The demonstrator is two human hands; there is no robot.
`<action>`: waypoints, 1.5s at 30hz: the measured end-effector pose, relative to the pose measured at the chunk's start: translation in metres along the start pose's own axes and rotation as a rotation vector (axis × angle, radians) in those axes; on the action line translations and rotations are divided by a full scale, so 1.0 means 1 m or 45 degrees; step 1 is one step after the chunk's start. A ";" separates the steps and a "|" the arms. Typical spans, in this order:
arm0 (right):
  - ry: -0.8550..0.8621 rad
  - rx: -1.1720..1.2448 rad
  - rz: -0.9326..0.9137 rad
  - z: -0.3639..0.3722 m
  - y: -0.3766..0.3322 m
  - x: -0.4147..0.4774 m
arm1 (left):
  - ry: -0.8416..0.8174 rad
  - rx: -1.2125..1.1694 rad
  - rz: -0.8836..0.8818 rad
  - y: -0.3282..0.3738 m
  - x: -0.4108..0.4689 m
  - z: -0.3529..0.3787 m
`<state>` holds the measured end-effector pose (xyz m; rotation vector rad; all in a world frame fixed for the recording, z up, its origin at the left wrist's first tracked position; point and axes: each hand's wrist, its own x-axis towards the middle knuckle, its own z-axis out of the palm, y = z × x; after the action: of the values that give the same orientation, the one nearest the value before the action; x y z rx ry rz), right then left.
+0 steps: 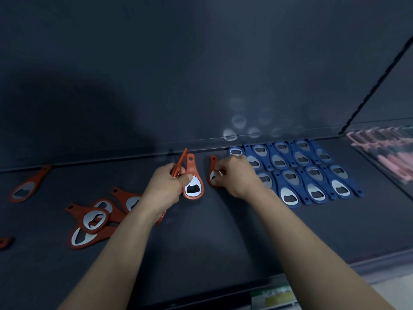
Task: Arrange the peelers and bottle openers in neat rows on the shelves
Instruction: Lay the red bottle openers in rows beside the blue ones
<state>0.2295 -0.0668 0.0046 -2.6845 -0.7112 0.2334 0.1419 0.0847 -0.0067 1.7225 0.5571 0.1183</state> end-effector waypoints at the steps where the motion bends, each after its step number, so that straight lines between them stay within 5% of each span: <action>1: 0.024 -0.024 -0.010 0.001 0.003 0.002 | -0.010 0.000 -0.001 0.000 0.001 0.003; 20: 0.262 0.126 -0.079 -0.005 0.047 0.009 | -0.034 0.022 -0.049 0.012 0.004 0.039; 27: 0.400 0.267 0.057 -0.022 0.066 0.003 | -0.011 0.014 -0.077 0.014 0.001 0.055; 40: 0.312 0.424 0.007 -0.029 0.069 -0.013 | -0.142 0.072 -0.124 0.018 -0.024 0.064; 45: -0.025 0.625 -0.202 -0.032 0.051 -0.026 | -0.223 0.118 -0.096 0.017 -0.028 0.060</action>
<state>0.2377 -0.1310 0.0164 -2.1543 -0.7547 0.3433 0.1448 0.0170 0.0015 1.7787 0.5034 -0.1125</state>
